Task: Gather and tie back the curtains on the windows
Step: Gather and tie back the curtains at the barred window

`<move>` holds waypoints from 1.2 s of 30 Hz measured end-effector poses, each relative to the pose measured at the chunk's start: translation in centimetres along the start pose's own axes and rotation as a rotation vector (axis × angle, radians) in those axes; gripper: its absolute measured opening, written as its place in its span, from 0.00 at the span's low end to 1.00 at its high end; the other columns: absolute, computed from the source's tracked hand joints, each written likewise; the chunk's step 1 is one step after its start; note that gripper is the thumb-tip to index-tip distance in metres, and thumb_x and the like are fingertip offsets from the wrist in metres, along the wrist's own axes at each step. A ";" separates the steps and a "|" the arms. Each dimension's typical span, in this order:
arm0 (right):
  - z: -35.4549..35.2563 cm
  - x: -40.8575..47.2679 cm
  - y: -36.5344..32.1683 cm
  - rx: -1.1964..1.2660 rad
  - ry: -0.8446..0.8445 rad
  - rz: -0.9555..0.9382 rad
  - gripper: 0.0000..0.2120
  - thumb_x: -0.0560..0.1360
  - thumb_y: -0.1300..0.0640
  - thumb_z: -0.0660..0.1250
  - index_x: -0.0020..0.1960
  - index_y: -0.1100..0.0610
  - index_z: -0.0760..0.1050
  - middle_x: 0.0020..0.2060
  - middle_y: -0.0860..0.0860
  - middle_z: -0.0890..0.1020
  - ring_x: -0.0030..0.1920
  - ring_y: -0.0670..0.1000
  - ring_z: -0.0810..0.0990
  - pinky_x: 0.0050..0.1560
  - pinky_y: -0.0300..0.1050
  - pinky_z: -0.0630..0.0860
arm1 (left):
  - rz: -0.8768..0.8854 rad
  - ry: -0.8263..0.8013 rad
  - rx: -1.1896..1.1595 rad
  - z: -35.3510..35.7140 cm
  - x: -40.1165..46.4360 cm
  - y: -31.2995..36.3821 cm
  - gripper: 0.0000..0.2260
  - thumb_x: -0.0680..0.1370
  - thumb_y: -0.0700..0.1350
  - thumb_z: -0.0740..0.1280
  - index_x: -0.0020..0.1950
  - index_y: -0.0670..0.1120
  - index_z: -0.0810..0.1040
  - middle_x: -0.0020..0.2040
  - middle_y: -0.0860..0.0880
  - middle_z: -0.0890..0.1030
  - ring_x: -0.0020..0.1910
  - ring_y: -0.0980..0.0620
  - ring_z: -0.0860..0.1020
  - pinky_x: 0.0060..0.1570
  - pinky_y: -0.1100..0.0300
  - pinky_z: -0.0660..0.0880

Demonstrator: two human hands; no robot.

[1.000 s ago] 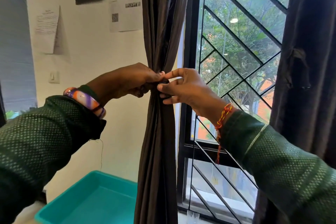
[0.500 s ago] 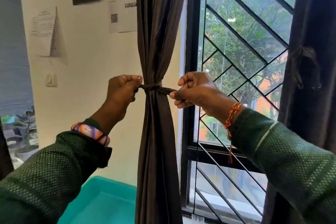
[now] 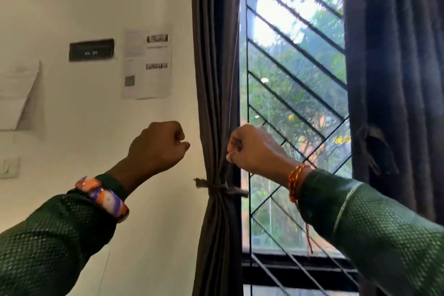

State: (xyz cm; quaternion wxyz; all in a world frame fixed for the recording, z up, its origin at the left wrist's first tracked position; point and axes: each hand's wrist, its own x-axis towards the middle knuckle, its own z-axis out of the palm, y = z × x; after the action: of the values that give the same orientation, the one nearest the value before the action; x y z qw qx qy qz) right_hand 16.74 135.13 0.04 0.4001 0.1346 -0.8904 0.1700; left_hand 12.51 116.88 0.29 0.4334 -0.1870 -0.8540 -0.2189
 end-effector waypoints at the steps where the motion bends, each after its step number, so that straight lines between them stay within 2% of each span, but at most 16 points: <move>1: -0.8 0.8 -0.3 -0.043 0.024 -0.012 0.08 0.70 0.60 0.67 0.35 0.50 0.73 0.35 0.49 0.78 0.42 0.54 0.80 0.39 0.42 0.74 | 0.051 -0.012 -0.015 -0.6 1.0 0.6 0.08 0.75 0.48 0.67 0.50 0.45 0.78 0.48 0.46 0.81 0.46 0.47 0.78 0.44 0.57 0.73; 4: -3.3 3.0 -1.3 -0.204 0.128 -0.065 0.06 0.71 0.60 0.64 0.37 0.51 0.73 0.41 0.53 0.81 0.47 0.56 0.80 0.44 0.44 0.75 | 0.204 -0.023 -0.053 -1.9 4.2 2.1 0.04 0.75 0.47 0.67 0.43 0.47 0.77 0.43 0.49 0.80 0.42 0.50 0.77 0.39 0.60 0.70; 6: -5.1 4.2 -1.9 -0.373 0.207 -0.116 0.05 0.73 0.60 0.61 0.44 0.55 0.75 0.47 0.55 0.80 0.50 0.59 0.79 0.45 0.45 0.72 | 0.281 0.003 -0.044 -2.6 6.1 3.4 0.05 0.75 0.47 0.67 0.41 0.48 0.77 0.39 0.51 0.78 0.39 0.51 0.76 0.36 0.61 0.68; 8: -6.8 5.1 -2.3 -0.535 0.263 -0.180 0.08 0.74 0.61 0.59 0.50 0.55 0.75 0.49 0.56 0.78 0.51 0.61 0.78 0.44 0.46 0.69 | 0.334 0.059 -0.022 -3.5 7.9 4.7 0.06 0.75 0.48 0.66 0.40 0.49 0.76 0.36 0.54 0.75 0.38 0.52 0.75 0.34 0.62 0.66; 10: -8.5 5.8 -2.6 -0.651 0.286 -0.220 0.08 0.75 0.60 0.58 0.52 0.55 0.74 0.49 0.57 0.77 0.51 0.61 0.78 0.43 0.46 0.68 | 0.361 0.101 -0.021 -4.3 9.4 6.0 0.06 0.75 0.48 0.66 0.39 0.49 0.75 0.37 0.53 0.75 0.39 0.52 0.74 0.36 0.61 0.67; 13: -11.0 6.8 -2.3 -0.801 0.322 -0.222 0.09 0.76 0.59 0.57 0.53 0.56 0.73 0.50 0.57 0.77 0.51 0.61 0.78 0.41 0.44 0.64 | 0.403 0.151 -0.055 -5.3 11.7 8.0 0.05 0.75 0.48 0.66 0.41 0.48 0.78 0.44 0.49 0.79 0.45 0.48 0.77 0.44 0.56 0.73; 15: -12.7 7.3 -1.7 -0.880 0.334 -0.192 0.09 0.76 0.59 0.57 0.54 0.56 0.72 0.51 0.57 0.77 0.51 0.61 0.78 0.41 0.44 0.64 | 0.433 0.182 -0.047 -5.8 13.0 9.5 0.06 0.74 0.48 0.66 0.44 0.47 0.80 0.46 0.49 0.79 0.48 0.46 0.77 0.46 0.56 0.74; 17: -14.5 7.5 -0.7 -0.927 0.359 -0.148 0.10 0.76 0.60 0.57 0.54 0.56 0.73 0.51 0.57 0.77 0.53 0.61 0.78 0.43 0.45 0.67 | 0.460 0.199 -0.050 -6.0 14.1 11.2 0.06 0.75 0.48 0.65 0.42 0.48 0.79 0.44 0.50 0.77 0.48 0.47 0.76 0.47 0.55 0.73; 20: -17.8 7.1 1.3 -0.980 0.388 -0.076 0.10 0.76 0.60 0.58 0.55 0.55 0.73 0.54 0.56 0.77 0.55 0.60 0.78 0.49 0.47 0.71 | 0.505 0.241 -0.076 -5.6 15.5 14.3 0.15 0.74 0.47 0.64 0.28 0.48 0.68 0.34 0.54 0.68 0.41 0.48 0.70 0.46 0.54 0.72; 22: -20.2 6.4 3.1 -1.009 0.411 -0.043 0.10 0.76 0.59 0.59 0.56 0.55 0.73 0.54 0.56 0.77 0.56 0.60 0.78 0.51 0.47 0.72 | 0.524 0.276 -0.090 -4.6 16.1 16.9 0.17 0.74 0.46 0.63 0.27 0.47 0.64 0.32 0.55 0.65 0.39 0.50 0.68 0.42 0.56 0.70; 26: -25.0 4.9 7.7 -1.104 0.428 -0.054 0.08 0.76 0.59 0.59 0.53 0.57 0.73 0.51 0.56 0.78 0.53 0.60 0.78 0.43 0.46 0.67 | 0.543 0.280 -0.105 -1.9 16.9 23.1 0.18 0.73 0.45 0.61 0.24 0.49 0.61 0.30 0.56 0.63 0.34 0.50 0.66 0.39 0.59 0.64; 31: -31.1 3.4 14.5 -1.222 0.420 -0.098 0.08 0.76 0.59 0.58 0.53 0.57 0.73 0.51 0.57 0.79 0.53 0.61 0.79 0.43 0.46 0.67 | 0.504 0.346 -0.178 1.6 18.7 31.5 0.15 0.72 0.45 0.60 0.26 0.49 0.61 0.31 0.53 0.66 0.37 0.47 0.67 0.38 0.57 0.65; 34: -34.2 3.1 19.0 -1.189 0.373 -0.088 0.06 0.74 0.59 0.58 0.49 0.56 0.73 0.50 0.58 0.79 0.52 0.62 0.79 0.42 0.46 0.67 | 0.465 0.346 -0.307 3.4 19.8 35.5 0.11 0.71 0.48 0.63 0.29 0.51 0.67 0.41 0.49 0.77 0.46 0.46 0.75 0.47 0.53 0.74; 36: -35.6 3.1 21.8 -1.088 0.362 -0.065 0.02 0.72 0.59 0.60 0.43 0.54 0.70 0.48 0.58 0.80 0.50 0.62 0.79 0.42 0.46 0.68 | 0.451 0.348 -0.338 4.1 20.1 37.5 0.07 0.71 0.49 0.65 0.34 0.52 0.71 0.47 0.48 0.80 0.50 0.45 0.76 0.52 0.51 0.75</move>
State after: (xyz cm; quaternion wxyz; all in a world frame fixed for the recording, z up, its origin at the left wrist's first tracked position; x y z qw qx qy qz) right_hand 30.29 169.15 20.23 0.5629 -0.0949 -0.7624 -0.3048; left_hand 17.76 153.01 22.62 0.5733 -0.4003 -0.6557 -0.2848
